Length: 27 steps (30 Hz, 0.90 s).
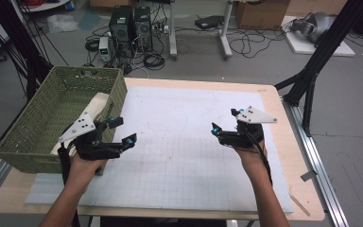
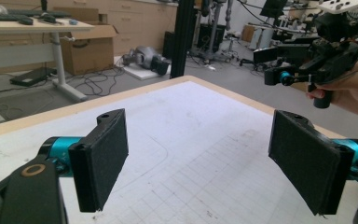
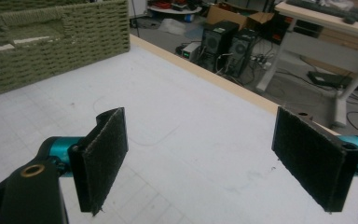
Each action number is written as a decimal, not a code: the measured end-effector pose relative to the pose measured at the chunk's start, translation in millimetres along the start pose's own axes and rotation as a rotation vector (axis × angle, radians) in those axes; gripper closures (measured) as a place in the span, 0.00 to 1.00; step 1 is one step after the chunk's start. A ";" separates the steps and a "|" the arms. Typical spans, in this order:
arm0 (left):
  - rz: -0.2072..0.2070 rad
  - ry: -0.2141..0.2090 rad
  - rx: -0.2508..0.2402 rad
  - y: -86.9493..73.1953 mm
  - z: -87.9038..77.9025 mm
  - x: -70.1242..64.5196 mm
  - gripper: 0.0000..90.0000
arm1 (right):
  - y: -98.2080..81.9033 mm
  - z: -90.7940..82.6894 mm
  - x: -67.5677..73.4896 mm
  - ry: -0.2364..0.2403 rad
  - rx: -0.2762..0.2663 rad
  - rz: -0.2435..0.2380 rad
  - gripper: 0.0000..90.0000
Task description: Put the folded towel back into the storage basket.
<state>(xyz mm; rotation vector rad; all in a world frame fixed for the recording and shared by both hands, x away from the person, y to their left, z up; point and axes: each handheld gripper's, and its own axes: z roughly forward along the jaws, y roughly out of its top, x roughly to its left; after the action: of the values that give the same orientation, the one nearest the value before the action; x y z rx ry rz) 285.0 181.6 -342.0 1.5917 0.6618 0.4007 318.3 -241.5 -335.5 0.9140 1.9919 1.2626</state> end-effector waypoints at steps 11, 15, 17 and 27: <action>0.000 -0.040 0.037 -17.1 25.9 -2.8 0.22 | -49.3 -23.9 -1.7 -0.072 0.013 0.060 0.19; -0.005 -0.048 0.061 -26.7 35.3 -3.0 0.22 | -67.3 -29.7 -3.9 -0.092 0.025 0.096 0.19; -0.010 -0.050 0.074 -32.8 39.9 -3.4 0.23 | -75.7 -32.4 -4.7 -0.099 0.026 0.102 0.19; 0.005 -0.057 0.099 -52.2 51.7 -4.2 0.23 | -103.4 -38.0 -7.1 -0.135 0.073 0.116 0.19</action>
<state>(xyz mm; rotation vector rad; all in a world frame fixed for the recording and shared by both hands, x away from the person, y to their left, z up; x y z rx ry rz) 303.9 140.3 -399.9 1.6928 0.6426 0.3291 268.9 -298.5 -416.1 1.1340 1.9131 1.1633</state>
